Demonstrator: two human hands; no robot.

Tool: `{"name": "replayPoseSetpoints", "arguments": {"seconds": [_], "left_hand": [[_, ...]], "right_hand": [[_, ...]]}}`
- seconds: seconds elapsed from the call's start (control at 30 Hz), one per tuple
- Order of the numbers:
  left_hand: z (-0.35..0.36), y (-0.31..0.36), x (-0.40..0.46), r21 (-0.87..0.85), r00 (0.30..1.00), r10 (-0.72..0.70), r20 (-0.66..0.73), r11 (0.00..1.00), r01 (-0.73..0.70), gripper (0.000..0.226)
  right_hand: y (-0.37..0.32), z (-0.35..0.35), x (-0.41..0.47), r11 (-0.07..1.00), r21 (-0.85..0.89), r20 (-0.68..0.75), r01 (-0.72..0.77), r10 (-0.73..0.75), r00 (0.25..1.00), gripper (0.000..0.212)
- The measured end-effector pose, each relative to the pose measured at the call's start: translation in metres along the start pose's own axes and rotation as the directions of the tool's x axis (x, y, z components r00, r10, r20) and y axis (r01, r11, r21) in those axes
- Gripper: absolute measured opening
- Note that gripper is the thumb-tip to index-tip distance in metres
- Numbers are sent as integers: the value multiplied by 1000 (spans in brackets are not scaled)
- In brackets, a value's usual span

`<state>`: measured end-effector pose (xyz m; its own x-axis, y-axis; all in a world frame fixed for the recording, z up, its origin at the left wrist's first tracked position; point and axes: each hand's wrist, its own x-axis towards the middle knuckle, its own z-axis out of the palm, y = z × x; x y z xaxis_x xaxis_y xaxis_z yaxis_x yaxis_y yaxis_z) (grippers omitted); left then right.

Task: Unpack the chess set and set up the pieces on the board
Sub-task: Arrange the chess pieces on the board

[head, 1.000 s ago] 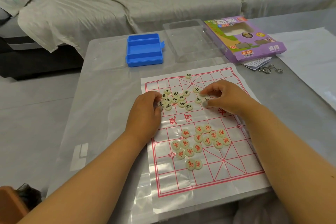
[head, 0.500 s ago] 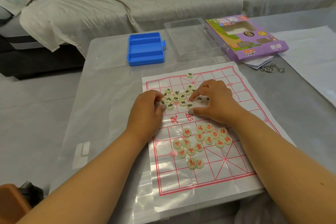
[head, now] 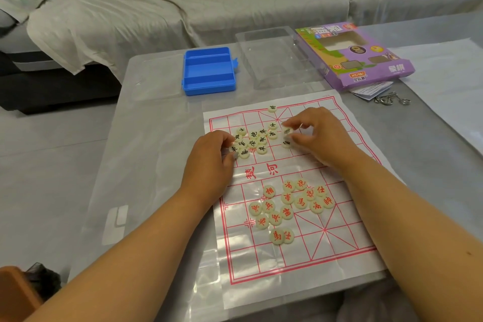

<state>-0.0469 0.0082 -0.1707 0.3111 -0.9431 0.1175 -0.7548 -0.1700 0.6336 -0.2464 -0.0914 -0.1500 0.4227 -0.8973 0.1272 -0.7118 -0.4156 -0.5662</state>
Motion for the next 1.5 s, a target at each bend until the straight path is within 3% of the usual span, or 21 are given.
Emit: {"name": "replayPoseSetpoints", "arguments": {"seconds": [0.17,0.43,0.67,0.8,1.03,1.17,1.33,1.5], "left_hand": [[0,1,0,5,1000,-3,2,1000,3,17],[0,1,1,2,1000,-14,10,1000,14,15],[-1,2,-1,-39,999,-37,-1,999,37,21],[-4,3,-3,-78,999,-38,3,996,38,27],[-4,5,-5,-19,999,-35,-18,999,35,41],[-6,2,-2,-18,998,-25,-53,1000,24,31],[-10,0,8,70,999,-38,2,997,37,36],[-13,-4,14,62,1000,-22,13,998,21,28]], "right_hand": [[24,-6,44,967,70,-78,-245,250,965,29],[21,8,79,957,-34,-22,-287,286,958,32],[18,3,74,966,30,-3,-258,259,966,46],[-2,-2,56,986,81,-45,-146,150,988,31],[-42,13,20,999,16,211,47,-49,976,23],[-44,14,18,999,-35,227,32,-24,974,29],[-38,11,15,998,-50,260,26,-12,965,36],[-35,11,12,1000,-17,210,14,-10,978,33]]}}
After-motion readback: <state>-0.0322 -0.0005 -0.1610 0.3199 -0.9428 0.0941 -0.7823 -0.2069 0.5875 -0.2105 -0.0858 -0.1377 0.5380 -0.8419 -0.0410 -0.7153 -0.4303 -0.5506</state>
